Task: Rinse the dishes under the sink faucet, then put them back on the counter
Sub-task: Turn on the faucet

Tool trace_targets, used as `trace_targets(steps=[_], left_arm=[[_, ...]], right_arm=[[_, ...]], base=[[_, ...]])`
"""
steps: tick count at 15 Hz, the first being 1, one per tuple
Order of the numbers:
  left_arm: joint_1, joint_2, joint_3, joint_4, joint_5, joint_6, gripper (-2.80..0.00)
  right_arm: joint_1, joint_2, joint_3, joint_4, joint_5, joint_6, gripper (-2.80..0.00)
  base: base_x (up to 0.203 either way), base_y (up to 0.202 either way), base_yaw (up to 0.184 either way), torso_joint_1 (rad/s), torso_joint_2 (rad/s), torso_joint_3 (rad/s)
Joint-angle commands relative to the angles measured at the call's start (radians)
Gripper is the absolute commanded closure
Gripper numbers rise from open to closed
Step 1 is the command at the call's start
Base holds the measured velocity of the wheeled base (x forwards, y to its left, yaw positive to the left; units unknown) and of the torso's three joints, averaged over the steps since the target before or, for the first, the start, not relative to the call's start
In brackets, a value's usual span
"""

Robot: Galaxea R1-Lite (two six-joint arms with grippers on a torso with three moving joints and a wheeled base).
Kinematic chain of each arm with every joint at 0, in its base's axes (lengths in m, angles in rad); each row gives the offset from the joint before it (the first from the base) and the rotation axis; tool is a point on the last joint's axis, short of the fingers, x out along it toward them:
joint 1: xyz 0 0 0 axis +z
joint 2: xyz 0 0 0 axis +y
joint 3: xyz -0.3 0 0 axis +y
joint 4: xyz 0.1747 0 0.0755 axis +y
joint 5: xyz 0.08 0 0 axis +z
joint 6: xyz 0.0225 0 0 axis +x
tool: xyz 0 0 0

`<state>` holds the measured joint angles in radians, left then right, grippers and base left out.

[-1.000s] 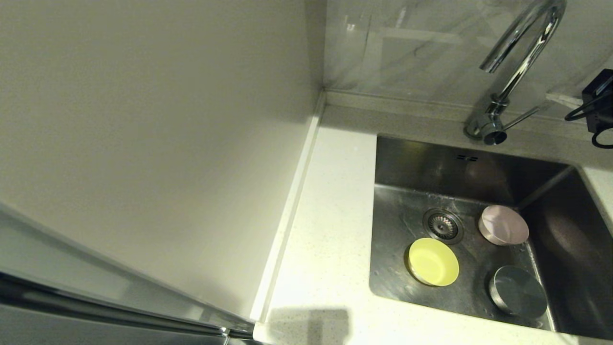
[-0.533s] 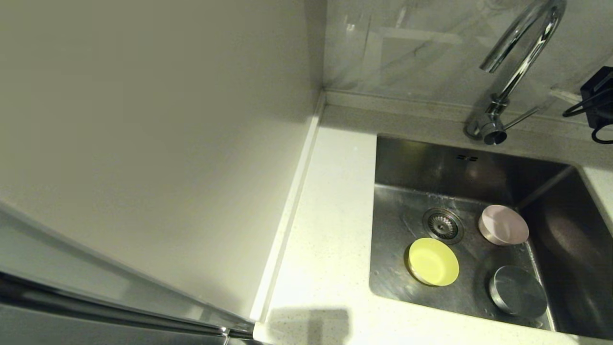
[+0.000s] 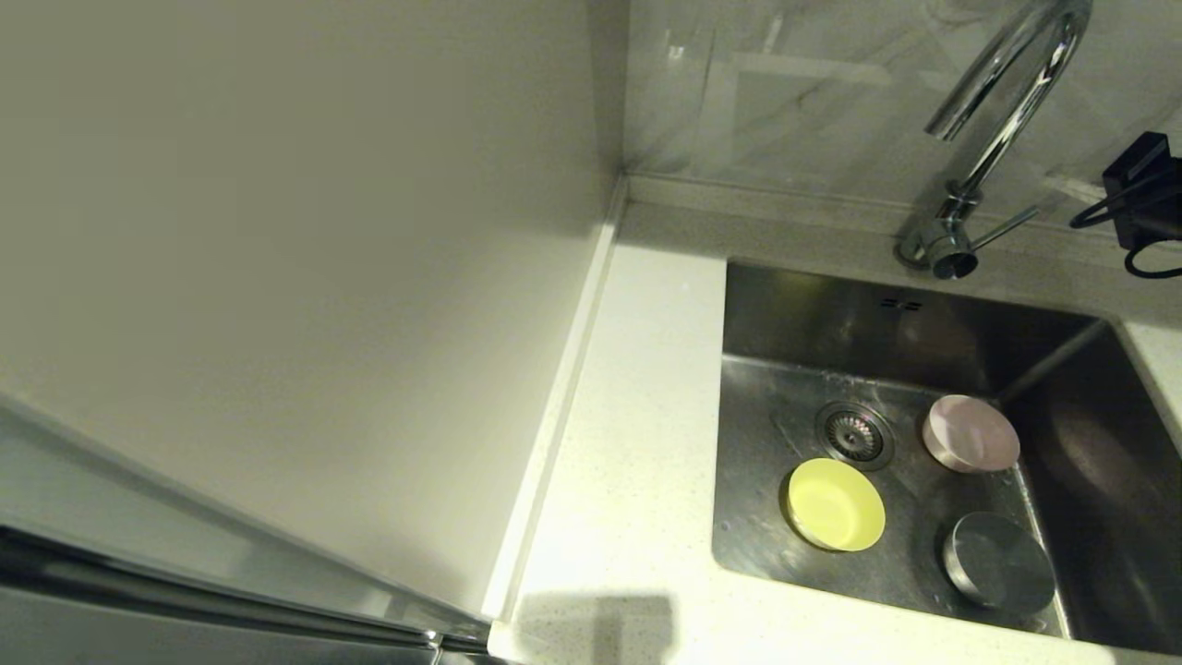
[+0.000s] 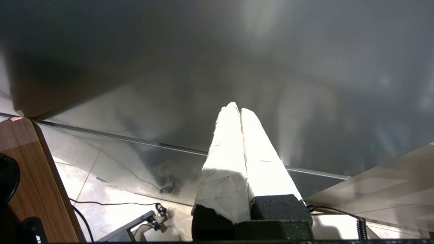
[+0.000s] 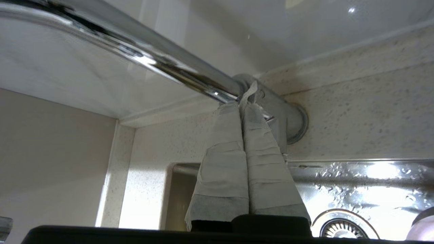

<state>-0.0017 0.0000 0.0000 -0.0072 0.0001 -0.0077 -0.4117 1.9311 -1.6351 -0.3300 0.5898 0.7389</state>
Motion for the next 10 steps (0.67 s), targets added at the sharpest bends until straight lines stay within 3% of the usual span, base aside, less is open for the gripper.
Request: trace_targets(steps=[1, 10], left_arm=[[0.0, 0.0, 0.003, 0.0, 0.0, 0.0, 0.0], [0.0, 0.0, 0.003, 0.0, 0.0, 0.0, 0.0]], right_arm=[[0.002, 0.003, 0.006, 0.0, 0.005, -0.002, 0.0], [0.002, 0.002, 0.001, 0.088, 0.038, -0.05, 0.0]], base=[[0.0, 0.0, 0.0, 0.0, 0.0, 0.0], [0.0, 0.0, 0.0, 0.0, 0.0, 0.0]])
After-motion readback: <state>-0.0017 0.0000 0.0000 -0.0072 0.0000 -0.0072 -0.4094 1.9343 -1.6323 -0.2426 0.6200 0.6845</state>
